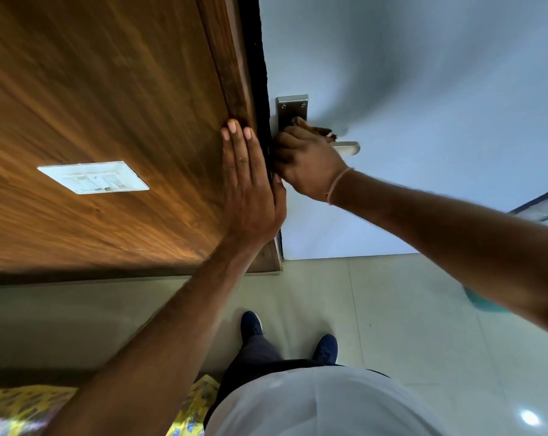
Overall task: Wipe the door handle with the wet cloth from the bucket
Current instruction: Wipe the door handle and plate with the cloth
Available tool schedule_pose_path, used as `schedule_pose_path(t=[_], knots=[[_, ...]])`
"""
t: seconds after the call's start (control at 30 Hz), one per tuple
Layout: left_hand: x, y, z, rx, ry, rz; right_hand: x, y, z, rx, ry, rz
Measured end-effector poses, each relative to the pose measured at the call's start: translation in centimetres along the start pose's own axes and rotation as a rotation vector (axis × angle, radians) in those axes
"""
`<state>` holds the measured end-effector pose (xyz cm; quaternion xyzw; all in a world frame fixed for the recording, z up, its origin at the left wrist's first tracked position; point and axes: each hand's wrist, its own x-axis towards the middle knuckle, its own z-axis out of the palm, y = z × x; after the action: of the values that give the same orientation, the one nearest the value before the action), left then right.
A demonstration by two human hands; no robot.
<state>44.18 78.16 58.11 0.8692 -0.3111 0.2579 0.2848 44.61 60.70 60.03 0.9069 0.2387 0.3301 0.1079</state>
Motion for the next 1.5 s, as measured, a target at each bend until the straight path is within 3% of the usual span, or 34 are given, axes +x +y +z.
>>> schedule_pose_path(t=[0.1, 0.2, 0.43, 0.7, 1.1, 1.23, 1.33, 1.5], knots=[[0.2, -0.7, -0.1, -0.008, 0.009, 0.021, 1.0, 0.3, 0.3, -0.066, -0.102, -0.133], [0.2, -0.9, -0.3, -0.006, 0.014, 0.038, 0.0, 1.6, -0.3, -0.053, -0.051, -0.135], [0.2, -0.8, -0.2, -0.021, 0.013, 0.031, -4.0, 0.4, -1.3, 0.129, 0.113, 0.455], [0.1, -0.9, -0.5, 0.018, -0.012, 0.028, -3.1, -2.4, -0.5, 0.01, 0.188, 0.672], [0.0, -0.2, -0.3, -0.044, 0.024, 0.014, -1.2, 0.0, -0.8, -0.089, -0.045, 0.055], [0.1, -0.4, -0.5, -0.045, 0.013, 0.01, -0.5, 0.2, -0.8, -0.067, -0.101, 0.0], [0.1, -0.5, -0.5, -0.041, 0.013, 0.023, -2.2, 0.5, -1.0, -0.021, -0.058, 0.138], [0.0, -0.4, -0.4, -0.032, 0.014, 0.018, -5.2, -0.2, -2.1, 0.026, 0.015, 0.562]])
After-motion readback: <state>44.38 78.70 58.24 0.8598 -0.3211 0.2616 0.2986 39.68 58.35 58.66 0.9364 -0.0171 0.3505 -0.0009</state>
